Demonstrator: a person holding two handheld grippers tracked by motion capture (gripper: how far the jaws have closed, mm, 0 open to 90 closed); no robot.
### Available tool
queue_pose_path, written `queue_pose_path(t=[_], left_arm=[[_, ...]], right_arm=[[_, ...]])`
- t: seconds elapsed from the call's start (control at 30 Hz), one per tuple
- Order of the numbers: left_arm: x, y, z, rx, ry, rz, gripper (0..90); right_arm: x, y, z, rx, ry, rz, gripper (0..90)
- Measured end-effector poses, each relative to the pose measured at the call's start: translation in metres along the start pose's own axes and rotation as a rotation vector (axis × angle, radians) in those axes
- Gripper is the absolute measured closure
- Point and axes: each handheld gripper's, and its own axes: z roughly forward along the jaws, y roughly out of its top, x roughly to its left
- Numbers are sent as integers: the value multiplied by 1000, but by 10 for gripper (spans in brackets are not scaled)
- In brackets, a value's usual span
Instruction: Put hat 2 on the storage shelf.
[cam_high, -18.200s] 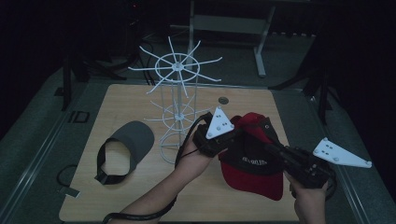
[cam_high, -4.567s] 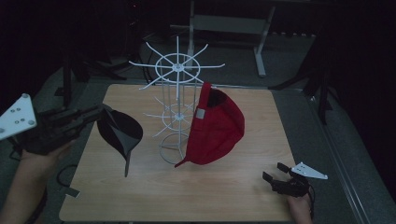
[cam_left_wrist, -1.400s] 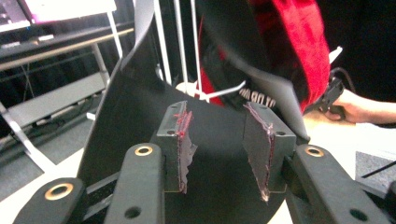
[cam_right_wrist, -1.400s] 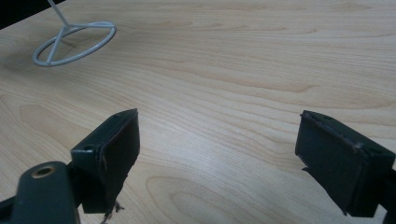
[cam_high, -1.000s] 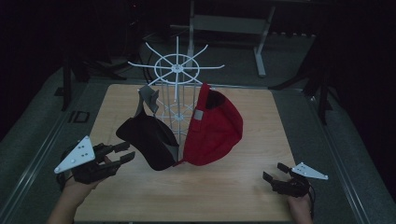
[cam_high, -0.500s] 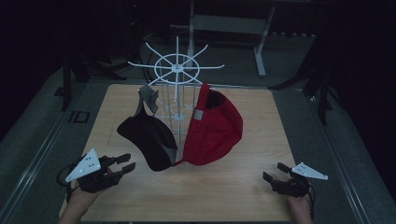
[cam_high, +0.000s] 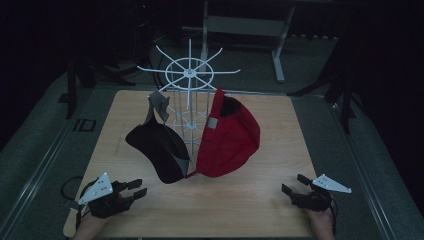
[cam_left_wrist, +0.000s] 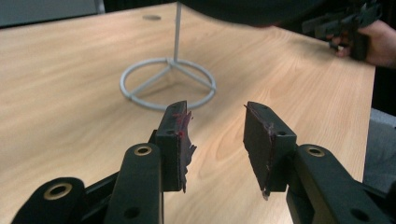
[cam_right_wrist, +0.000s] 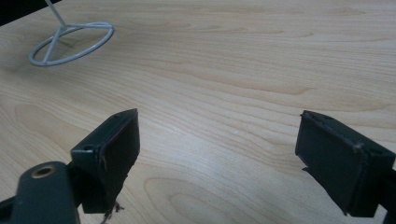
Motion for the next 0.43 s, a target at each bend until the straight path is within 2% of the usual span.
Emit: queue_pose_path(t=[0.23, 0.43], left_arm=[[-3, -16, 0, 25, 7, -14, 607], [-3, -20, 0, 23, 4, -20, 607]], right_arm=[[1, 0, 0, 7, 5, -4, 138], [1, 0, 1, 11, 3, -11, 138]])
